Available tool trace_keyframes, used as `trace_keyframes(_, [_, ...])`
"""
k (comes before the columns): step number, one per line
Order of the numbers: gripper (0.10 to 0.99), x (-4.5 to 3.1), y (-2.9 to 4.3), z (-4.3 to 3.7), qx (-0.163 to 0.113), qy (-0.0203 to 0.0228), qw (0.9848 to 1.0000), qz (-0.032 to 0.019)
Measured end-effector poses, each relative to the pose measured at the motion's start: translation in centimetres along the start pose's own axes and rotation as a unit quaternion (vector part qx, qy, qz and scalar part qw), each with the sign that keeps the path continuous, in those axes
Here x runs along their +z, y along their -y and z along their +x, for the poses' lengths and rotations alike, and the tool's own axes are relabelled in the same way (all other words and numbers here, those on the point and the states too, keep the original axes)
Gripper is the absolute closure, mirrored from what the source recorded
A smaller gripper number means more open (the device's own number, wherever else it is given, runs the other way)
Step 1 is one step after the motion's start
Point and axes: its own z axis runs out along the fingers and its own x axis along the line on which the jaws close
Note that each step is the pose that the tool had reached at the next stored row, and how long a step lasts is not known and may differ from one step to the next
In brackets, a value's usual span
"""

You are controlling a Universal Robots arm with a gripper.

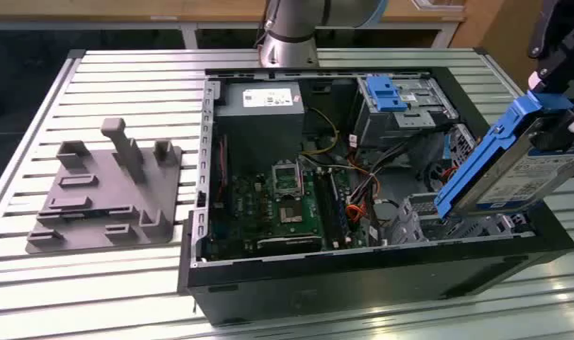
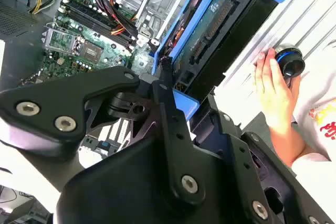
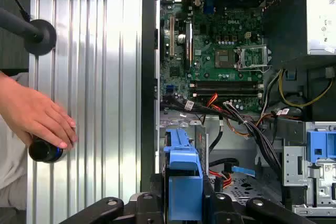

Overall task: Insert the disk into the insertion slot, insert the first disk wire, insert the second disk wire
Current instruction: 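Insert the disk into the insertion slot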

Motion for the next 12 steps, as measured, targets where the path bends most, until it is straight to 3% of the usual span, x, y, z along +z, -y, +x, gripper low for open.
trace_keyframes(12, [0.722,0.00,0.00,0.00,0.000,0.0000,1.0000,0.0000])
